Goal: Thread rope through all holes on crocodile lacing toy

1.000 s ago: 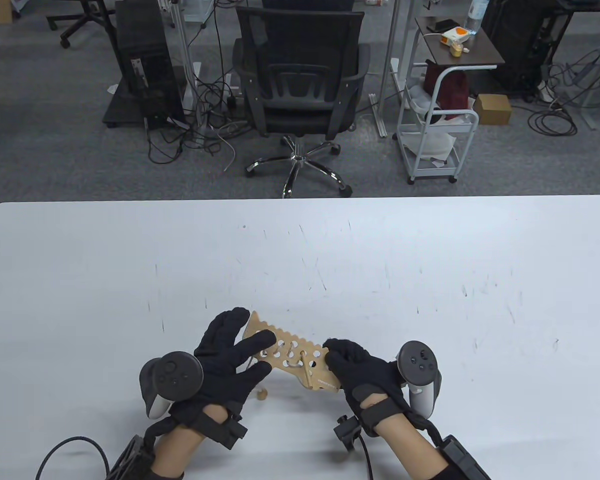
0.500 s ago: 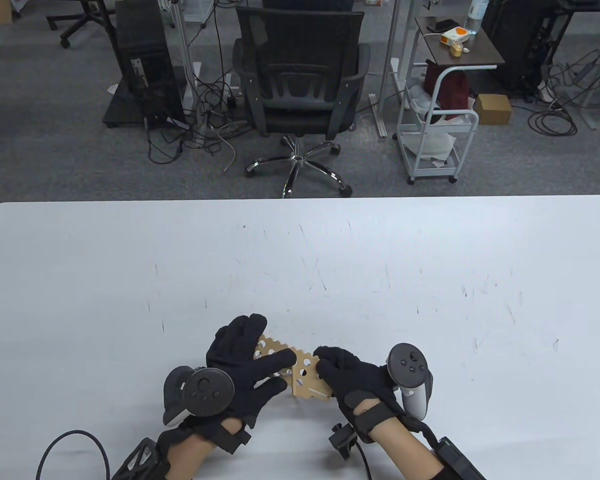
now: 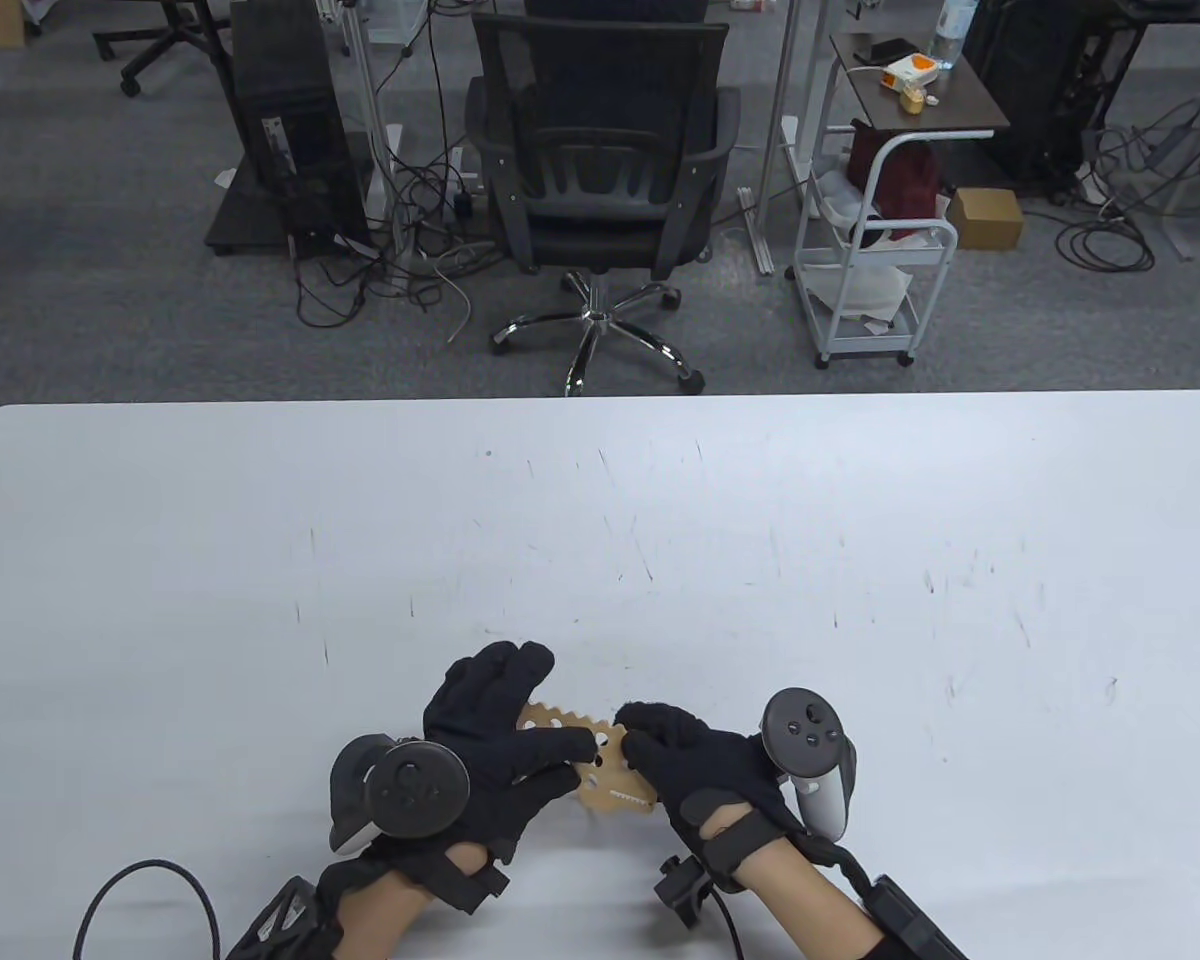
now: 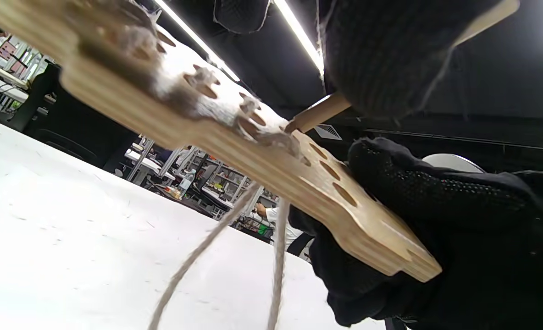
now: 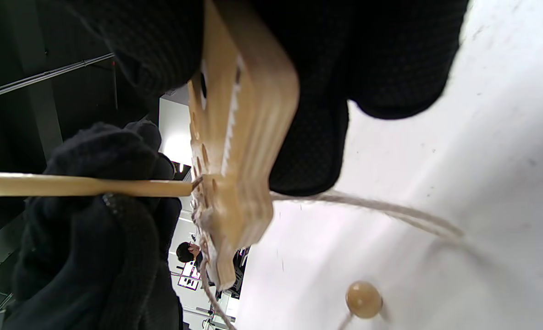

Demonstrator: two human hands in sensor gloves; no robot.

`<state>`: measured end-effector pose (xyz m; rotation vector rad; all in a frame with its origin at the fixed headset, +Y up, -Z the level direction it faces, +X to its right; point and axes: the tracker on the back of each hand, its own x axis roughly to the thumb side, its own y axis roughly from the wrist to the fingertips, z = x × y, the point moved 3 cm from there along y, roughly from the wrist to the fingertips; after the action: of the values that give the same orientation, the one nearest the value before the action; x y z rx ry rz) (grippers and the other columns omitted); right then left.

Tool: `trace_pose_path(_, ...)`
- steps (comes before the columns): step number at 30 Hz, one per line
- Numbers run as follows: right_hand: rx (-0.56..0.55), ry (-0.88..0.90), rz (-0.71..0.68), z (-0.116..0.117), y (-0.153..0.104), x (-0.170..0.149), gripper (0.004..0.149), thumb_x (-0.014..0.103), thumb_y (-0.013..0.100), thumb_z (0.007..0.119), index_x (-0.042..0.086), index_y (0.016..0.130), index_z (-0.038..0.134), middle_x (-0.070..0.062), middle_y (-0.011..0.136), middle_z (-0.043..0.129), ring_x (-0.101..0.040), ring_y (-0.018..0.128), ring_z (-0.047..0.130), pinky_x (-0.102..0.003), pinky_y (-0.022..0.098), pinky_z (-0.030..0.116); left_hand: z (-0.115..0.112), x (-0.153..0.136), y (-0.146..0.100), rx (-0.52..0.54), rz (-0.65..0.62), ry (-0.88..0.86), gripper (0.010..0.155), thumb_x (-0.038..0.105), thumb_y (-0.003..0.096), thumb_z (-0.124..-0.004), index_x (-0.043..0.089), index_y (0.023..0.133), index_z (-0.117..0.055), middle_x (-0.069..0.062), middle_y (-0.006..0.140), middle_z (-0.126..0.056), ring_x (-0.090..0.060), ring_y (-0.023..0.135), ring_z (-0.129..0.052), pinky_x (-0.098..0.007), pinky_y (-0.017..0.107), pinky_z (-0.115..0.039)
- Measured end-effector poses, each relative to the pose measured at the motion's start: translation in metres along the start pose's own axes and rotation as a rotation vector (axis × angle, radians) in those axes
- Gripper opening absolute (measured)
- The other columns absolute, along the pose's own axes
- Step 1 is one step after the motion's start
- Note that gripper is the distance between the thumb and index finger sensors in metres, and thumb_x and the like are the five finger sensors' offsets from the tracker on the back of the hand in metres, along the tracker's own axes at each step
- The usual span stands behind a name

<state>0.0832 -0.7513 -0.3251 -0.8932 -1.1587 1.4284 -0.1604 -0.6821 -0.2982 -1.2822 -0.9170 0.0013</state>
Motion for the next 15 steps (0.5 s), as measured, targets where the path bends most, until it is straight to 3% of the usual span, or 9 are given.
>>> trace_pose_path(15, -0.083, 0.021, 0.009, -0.020, 0.003, -0.003, 0.050, 0.033, 0.046, 0.080, 0.005, 0.086, 0.074, -0.011, 0.071, 0.101, -0.026, 0.049, 0.108, -0.044, 0.040, 0.084, 0.007, -0.018, 0.000, 0.023, 0.062, -0.002, 0.046, 0.044, 0.0405, -0.086, 0.047, 0.086, -0.083, -0.006, 0.116, -0.051, -0.040, 0.109, -0.035, -0.063, 0.078, -0.028)
